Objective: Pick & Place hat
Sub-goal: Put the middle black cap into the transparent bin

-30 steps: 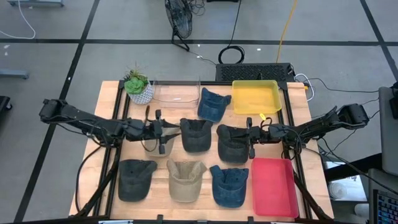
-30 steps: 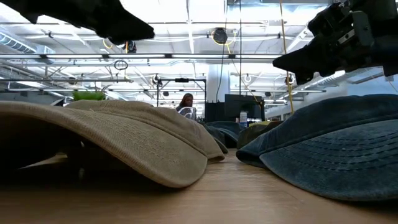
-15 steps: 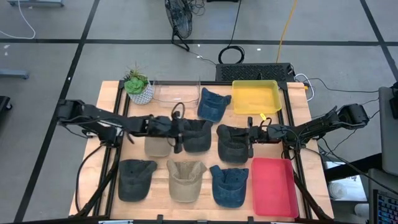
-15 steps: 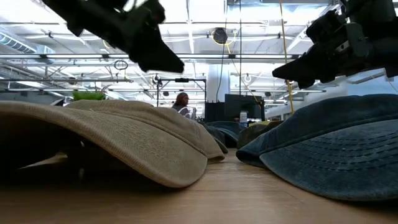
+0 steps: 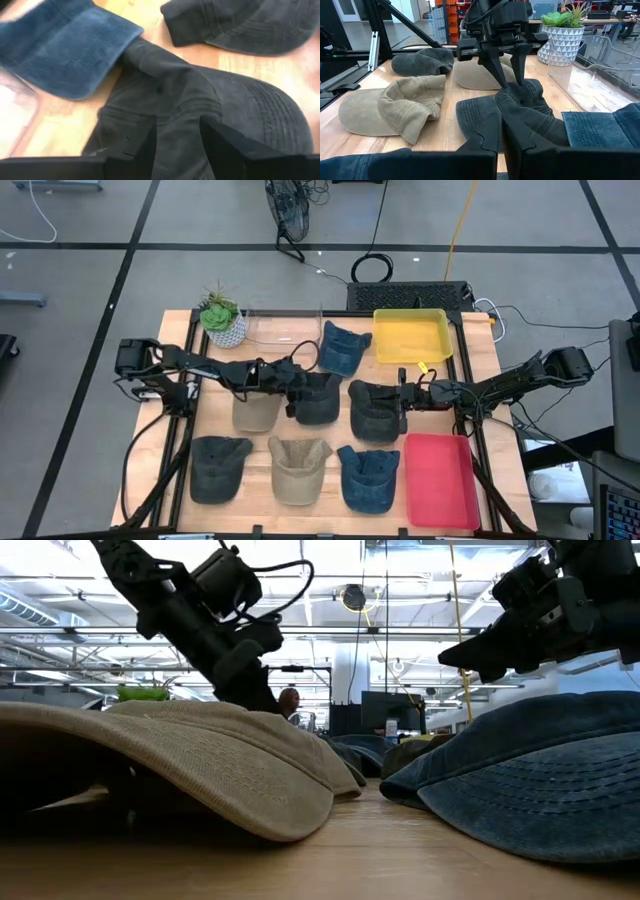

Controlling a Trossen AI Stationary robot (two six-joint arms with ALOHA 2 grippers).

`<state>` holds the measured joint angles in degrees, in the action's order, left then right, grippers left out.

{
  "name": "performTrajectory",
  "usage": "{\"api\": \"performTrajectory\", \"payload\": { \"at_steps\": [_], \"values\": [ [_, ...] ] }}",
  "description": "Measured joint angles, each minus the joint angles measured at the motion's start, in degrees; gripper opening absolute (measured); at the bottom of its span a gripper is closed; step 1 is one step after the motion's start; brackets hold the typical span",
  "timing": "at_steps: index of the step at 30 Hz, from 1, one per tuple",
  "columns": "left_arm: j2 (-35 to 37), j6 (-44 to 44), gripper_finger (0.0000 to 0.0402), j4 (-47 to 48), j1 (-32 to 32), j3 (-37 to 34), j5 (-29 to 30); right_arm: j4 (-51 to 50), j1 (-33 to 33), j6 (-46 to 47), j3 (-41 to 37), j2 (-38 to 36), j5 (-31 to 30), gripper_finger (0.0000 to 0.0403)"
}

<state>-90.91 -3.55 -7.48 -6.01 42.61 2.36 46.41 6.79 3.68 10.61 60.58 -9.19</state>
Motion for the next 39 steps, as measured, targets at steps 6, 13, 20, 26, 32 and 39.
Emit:
{"api": "performTrajectory", "payload": {
  "at_steps": [6, 13, 20, 26, 32, 39],
  "values": [
    [0.0, 0.48, 0.0163, 0.84, 0.43, 0.0, -3.74, -0.02, 0.0, -0.04, 0.0, 0.0, 0.01, 0.0],
    [-2.48, 0.79, 0.0163, -0.18, 0.28, -0.01, -1.05, 0.0, 0.0, 0.12, 0.0, 0.0, 0.0, 0.0],
    [-3.87, 0.76, 0.0143, -0.58, -1.72, 0.04, -2.48, 0.02, 0.0, 0.12, 0.0, 0.0, -0.18, 0.0],
    [-3.87, 2.61, 0.006, -1.67, -1.81, 0.02, -4.39, 0.02, 0.0, 0.12, 0.0, 0.0, -0.2, 0.0],
    [-3.72, 4.03, 0.0013, -1.69, -1.78, -0.01, -7.76, 0.02, 0.0, 0.12, 0.0, 0.0, -0.16, 0.0],
    [0.8, 7.76, 0.0006, -2.51, 0.71, -0.2, -10.1, 0.03, 0.0, 0.14, 0.0, 0.0, -0.19, 0.0]
  ]
}}
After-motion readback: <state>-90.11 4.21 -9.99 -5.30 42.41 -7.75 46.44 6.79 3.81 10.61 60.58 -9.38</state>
